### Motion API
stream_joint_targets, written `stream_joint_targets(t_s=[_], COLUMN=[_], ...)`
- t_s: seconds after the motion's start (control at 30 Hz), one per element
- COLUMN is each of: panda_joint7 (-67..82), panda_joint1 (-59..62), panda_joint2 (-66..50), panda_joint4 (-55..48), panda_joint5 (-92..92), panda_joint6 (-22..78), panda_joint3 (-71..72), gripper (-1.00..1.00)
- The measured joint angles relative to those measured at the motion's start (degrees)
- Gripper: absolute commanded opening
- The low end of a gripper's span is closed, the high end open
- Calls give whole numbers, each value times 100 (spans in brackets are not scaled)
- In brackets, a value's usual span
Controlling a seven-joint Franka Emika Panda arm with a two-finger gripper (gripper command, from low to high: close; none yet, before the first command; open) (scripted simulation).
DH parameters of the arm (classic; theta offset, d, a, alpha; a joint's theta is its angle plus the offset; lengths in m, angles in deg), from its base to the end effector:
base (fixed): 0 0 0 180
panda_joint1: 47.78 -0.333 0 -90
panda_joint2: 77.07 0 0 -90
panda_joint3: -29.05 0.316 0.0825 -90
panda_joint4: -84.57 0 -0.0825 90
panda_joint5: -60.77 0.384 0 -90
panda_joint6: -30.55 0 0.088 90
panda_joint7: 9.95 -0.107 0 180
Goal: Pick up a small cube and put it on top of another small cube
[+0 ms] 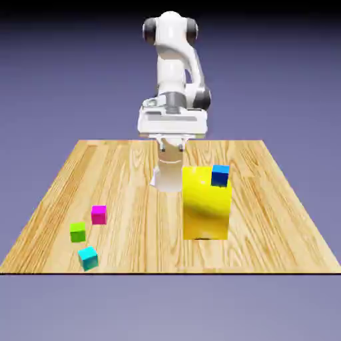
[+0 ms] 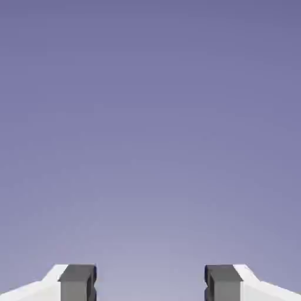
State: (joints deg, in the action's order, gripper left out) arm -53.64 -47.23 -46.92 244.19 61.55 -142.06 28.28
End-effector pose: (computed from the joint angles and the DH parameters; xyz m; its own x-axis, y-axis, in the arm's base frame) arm 0.3987 -0.0102 0.4493 0.5066 -0.7146 0.4824 -0.5252 -0.6995 -0.4847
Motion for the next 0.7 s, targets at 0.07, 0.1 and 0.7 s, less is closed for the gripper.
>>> stream_joint_targets(t_s=[0.07,0.1,0.7], panda_joint7=[-206,-309,-2162], panda_joint1=[207,310,2169], panda_joint2=[-415,-623,-4361], panda_joint4=[-229,-343,-2404], panda_joint5=[129,194,1356], panda_joint6=[232,348,2434], panda_joint3=[-129,-193,-1350], gripper=[0,0,0])
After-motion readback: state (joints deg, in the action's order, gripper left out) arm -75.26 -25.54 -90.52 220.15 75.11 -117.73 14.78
